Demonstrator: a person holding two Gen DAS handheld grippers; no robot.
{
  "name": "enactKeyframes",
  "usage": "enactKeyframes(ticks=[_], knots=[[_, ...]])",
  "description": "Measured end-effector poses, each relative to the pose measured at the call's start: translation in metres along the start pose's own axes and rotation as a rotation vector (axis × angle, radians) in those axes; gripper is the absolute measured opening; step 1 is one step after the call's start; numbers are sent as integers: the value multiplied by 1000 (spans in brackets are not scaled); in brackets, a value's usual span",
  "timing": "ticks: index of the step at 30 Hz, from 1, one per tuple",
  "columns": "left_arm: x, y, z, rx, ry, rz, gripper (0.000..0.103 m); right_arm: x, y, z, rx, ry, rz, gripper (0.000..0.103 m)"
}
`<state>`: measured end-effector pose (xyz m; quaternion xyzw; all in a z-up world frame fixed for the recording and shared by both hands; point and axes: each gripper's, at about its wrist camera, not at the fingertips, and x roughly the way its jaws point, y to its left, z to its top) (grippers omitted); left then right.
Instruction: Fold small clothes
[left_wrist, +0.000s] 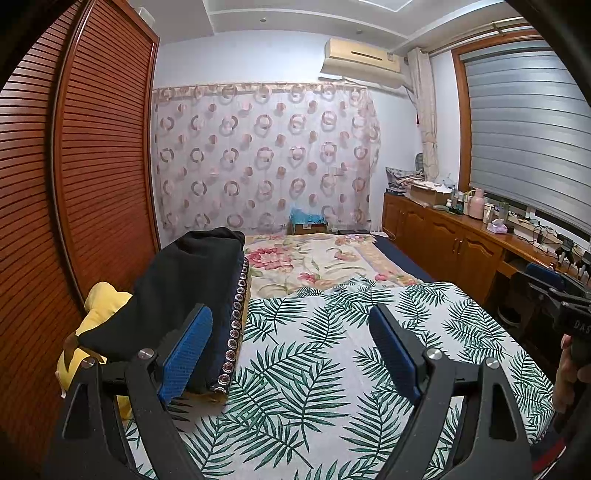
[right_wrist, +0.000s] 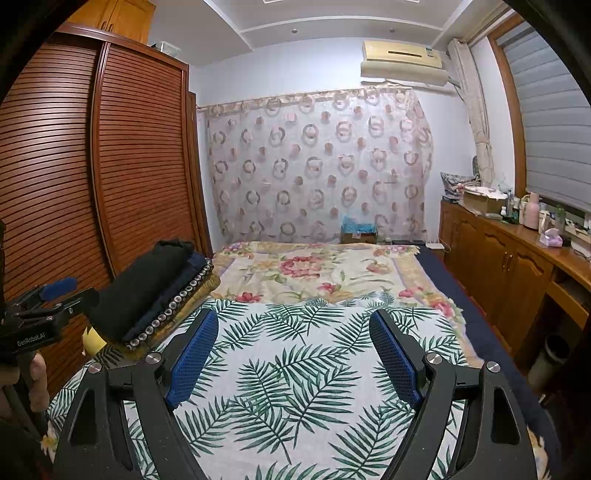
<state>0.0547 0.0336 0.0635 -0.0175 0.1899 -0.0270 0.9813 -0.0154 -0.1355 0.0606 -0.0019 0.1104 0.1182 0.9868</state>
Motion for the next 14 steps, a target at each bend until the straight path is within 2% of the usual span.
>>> enactKeyframes(ticks=[14], knots=[[1,1,1,1,-1,0,87,-1,-8,1,-3,-2,7,85]])
